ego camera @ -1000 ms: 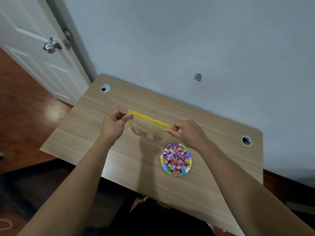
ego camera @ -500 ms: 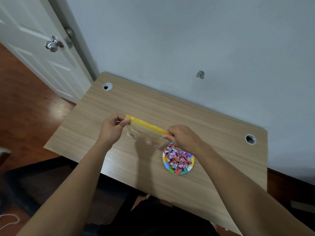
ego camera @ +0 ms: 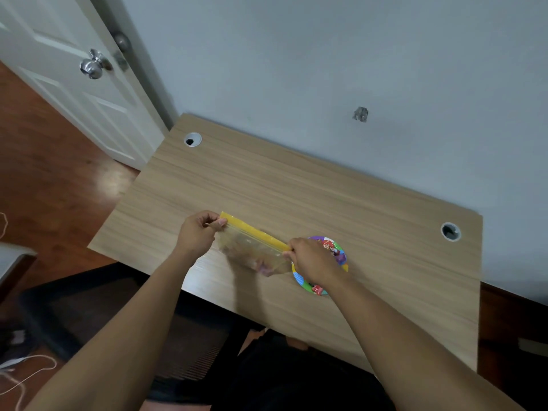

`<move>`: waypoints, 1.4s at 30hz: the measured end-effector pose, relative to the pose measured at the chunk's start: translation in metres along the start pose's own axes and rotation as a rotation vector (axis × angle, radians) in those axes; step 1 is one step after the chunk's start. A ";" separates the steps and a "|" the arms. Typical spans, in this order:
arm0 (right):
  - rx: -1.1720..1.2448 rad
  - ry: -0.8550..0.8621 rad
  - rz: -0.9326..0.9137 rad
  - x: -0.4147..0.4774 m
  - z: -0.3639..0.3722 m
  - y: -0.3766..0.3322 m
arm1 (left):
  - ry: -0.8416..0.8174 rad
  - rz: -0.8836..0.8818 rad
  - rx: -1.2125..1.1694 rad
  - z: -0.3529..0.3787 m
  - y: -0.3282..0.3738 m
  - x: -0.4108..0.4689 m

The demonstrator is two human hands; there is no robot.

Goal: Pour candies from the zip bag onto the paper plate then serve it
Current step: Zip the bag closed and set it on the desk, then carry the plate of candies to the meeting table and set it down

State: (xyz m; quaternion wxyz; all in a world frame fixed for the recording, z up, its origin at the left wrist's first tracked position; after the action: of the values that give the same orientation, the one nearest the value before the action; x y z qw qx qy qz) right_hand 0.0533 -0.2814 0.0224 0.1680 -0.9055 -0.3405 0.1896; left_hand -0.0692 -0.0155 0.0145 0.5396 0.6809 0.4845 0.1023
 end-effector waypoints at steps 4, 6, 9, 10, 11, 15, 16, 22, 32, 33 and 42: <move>-0.039 0.029 0.025 0.007 0.001 -0.005 | 0.015 -0.016 0.029 0.002 -0.007 0.008; 0.016 0.052 0.053 0.010 0.001 -0.003 | 0.022 -0.033 0.020 0.003 -0.006 0.009; 0.139 0.066 0.089 0.012 0.002 0.008 | 0.062 -0.044 0.022 0.003 -0.005 0.014; 0.186 0.075 0.115 0.011 0.002 0.014 | 0.078 -0.034 0.034 0.003 -0.005 0.016; 0.234 0.089 0.148 0.010 0.000 0.020 | 0.091 -0.025 0.048 0.004 -0.007 0.019; 0.297 0.173 0.246 0.000 -0.009 0.053 | 0.116 0.043 0.117 0.011 0.000 0.020; 0.290 0.188 0.264 -0.003 -0.011 0.063 | 0.121 0.069 0.124 0.015 0.005 0.016; 0.296 0.235 0.430 -0.026 -0.011 0.119 | 0.094 0.180 0.152 0.055 0.015 -0.004; 0.392 0.219 0.744 -0.067 0.020 0.175 | -0.286 -0.036 0.148 0.147 -0.021 -0.030; 0.396 0.211 0.763 -0.070 0.026 0.179 | -0.311 -0.051 0.161 0.155 -0.027 -0.030; 0.516 0.120 0.914 -0.084 0.085 0.199 | -0.377 -0.062 0.327 0.206 -0.059 -0.032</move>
State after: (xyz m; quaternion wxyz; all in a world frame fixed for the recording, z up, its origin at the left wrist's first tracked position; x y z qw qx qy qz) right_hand 0.0664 -0.4657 -0.1185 0.3048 -0.9000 0.1570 0.2691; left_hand 0.0180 -0.1745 -0.1042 0.5061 0.7510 0.4060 -0.1226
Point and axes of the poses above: each hand's wrist, its own x-axis towards the middle knuckle, its own z-axis out of the palm, y = z × x, the point moved 4 cm from there along x, towards the middle knuckle, and after that the axes turned 11 degrees about y, right-handed, at the moved point
